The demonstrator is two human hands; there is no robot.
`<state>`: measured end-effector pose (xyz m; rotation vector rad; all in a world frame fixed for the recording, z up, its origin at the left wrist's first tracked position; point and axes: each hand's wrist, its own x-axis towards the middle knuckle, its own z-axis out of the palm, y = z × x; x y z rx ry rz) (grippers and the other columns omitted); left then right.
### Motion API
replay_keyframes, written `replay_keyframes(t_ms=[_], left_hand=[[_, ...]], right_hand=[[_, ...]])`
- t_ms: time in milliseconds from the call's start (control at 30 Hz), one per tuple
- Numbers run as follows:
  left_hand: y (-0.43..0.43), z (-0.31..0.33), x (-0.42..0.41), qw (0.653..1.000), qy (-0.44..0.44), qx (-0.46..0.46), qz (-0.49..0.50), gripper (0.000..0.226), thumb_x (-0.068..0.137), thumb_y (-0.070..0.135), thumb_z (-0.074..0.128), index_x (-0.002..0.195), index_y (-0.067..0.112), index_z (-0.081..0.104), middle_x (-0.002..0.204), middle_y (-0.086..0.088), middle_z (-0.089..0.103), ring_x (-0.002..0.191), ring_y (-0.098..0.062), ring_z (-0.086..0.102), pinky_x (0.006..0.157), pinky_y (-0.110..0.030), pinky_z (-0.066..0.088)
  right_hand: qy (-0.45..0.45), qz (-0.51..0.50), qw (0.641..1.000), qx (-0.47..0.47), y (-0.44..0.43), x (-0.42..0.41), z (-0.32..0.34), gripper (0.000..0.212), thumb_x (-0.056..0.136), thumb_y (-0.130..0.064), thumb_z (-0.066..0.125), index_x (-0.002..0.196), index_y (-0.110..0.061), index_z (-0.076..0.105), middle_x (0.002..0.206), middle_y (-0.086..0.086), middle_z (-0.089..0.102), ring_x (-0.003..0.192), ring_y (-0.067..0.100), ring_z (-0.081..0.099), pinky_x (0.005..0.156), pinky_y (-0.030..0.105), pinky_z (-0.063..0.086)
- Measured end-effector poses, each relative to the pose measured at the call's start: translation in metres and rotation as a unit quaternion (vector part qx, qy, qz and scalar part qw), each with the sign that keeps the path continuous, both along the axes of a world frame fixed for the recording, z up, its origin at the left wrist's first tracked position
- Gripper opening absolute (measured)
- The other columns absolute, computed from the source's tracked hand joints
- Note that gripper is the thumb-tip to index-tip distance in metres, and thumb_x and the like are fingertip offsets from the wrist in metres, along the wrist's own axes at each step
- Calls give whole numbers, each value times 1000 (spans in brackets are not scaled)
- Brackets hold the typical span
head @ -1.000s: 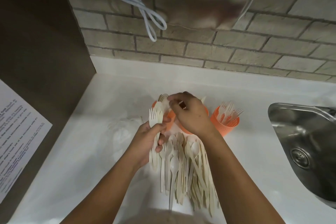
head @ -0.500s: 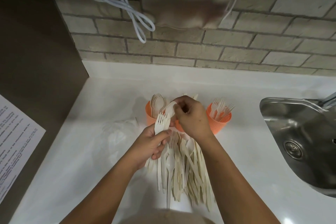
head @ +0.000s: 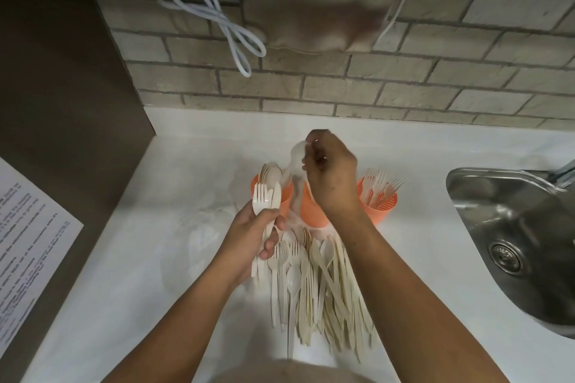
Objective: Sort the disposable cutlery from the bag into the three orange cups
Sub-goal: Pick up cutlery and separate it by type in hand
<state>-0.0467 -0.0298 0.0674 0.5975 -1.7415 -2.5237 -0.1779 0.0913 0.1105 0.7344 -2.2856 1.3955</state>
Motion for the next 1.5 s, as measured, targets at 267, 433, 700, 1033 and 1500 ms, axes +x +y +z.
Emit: replay_keyframes(t_ms=[267, 433, 700, 1033, 1500], left_hand=[[1, 3, 2, 1000, 19, -4, 10, 19, 106, 14, 55, 123, 10, 62, 92, -11, 75, 56, -18, 54, 47, -27, 38], [4, 0, 0, 1000, 19, -14, -7, 25, 104, 22, 58, 129, 15, 59, 100, -12, 78, 62, -20, 63, 49, -26, 47], [9, -4, 0, 998, 24, -46, -25, 28, 101, 21, 63, 129, 22, 65, 102, -12, 79, 74, -27, 74, 54, -28, 53], [7, -7, 0, 999, 9, -46, -2, 27, 96, 23, 71, 120, 12, 71, 99, -16, 79, 88, -35, 78, 76, -40, 64], [8, -6, -8, 999, 38, -25, 10, 29, 106, 27, 54, 129, 14, 66, 114, -7, 78, 102, -20, 76, 81, -28, 61]], right_hand=[[-39, 16, 991, 124, -2, 12, -24, 19, 93, -6, 57, 103, -11, 72, 96, 2, 69, 69, 14, 62, 63, 15, 42], [-201, 68, 977, 35, 12, 33, -12, 19, 99, -16, 58, 101, -15, 77, 85, -10, 73, 73, 2, 64, 67, 16, 45], [-342, 175, 923, 27, 24, 36, -25, 18, 98, -23, 69, 103, -7, 75, 67, 2, 58, 65, 18, 55, 71, 46, 62], [-392, 176, 900, -77, 21, 41, -29, 18, 96, -14, 72, 97, 3, 76, 87, 21, 76, 72, 23, 71, 68, 33, 61], [-342, 70, 933, -88, 51, 5, 6, 13, 97, -13, 70, 90, -5, 76, 68, 19, 69, 55, 25, 59, 58, 34, 51]])
